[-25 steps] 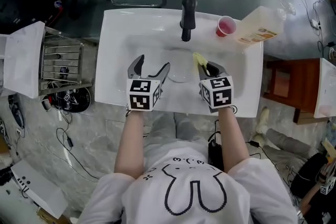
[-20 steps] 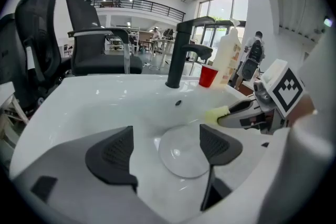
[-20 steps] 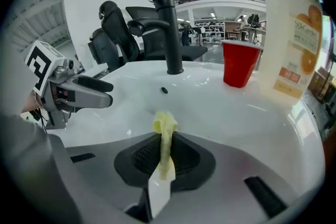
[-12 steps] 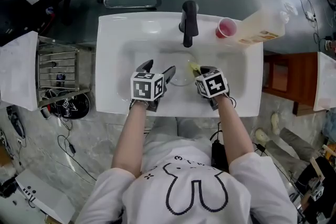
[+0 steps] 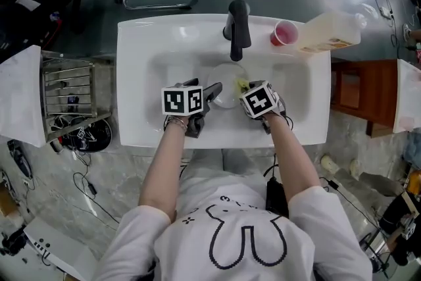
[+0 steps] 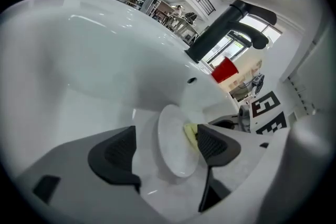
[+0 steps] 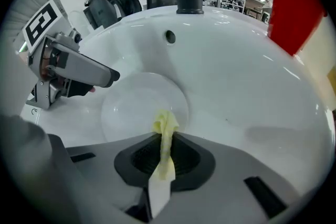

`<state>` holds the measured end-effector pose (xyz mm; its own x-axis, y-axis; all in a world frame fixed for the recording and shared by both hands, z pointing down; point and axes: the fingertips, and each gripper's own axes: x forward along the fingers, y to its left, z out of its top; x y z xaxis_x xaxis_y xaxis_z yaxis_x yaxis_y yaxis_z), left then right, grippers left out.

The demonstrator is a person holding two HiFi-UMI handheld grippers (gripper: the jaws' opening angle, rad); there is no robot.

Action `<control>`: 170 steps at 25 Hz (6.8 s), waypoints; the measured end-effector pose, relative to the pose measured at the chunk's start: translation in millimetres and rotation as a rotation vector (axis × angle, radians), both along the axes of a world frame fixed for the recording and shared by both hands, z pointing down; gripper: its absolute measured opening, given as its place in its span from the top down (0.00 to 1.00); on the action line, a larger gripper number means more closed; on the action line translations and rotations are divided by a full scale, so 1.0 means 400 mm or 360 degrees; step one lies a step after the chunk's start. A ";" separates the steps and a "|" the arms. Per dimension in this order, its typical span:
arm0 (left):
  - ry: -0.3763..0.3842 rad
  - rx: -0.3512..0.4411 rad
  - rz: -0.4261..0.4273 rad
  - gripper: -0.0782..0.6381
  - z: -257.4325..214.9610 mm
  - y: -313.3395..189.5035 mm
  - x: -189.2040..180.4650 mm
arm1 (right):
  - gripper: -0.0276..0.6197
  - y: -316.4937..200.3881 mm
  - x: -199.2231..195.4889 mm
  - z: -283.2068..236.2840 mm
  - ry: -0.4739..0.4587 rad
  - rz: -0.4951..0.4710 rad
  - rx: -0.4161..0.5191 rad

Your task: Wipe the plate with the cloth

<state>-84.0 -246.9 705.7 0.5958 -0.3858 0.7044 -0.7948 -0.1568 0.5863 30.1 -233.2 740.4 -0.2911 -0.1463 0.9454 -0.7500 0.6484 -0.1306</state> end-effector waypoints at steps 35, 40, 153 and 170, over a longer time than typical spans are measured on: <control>0.0319 -0.0092 -0.0077 0.87 -0.093 0.046 0.008 | 0.88 -0.007 0.029 -0.170 -0.0187 0.0356 0.0203; 0.0242 -0.0004 -0.0046 0.87 -0.149 0.061 -0.028 | 0.88 -0.002 0.024 -0.241 -0.0216 0.0339 0.0288; -0.0074 0.1100 -0.0141 0.87 -0.883 0.014 -0.017 | 0.88 -0.033 -0.198 -0.926 -0.1057 0.0257 0.1017; -0.0087 0.1123 -0.0149 0.87 -0.892 0.017 -0.030 | 0.88 -0.080 -0.054 -0.803 -0.0812 0.0537 0.0956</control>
<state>-96.0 -240.0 349.1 0.5088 -0.8085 0.2957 -0.8488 -0.4138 0.3290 8.3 -265.1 419.2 -0.5106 -0.7356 0.4451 -0.8581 0.4682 -0.2107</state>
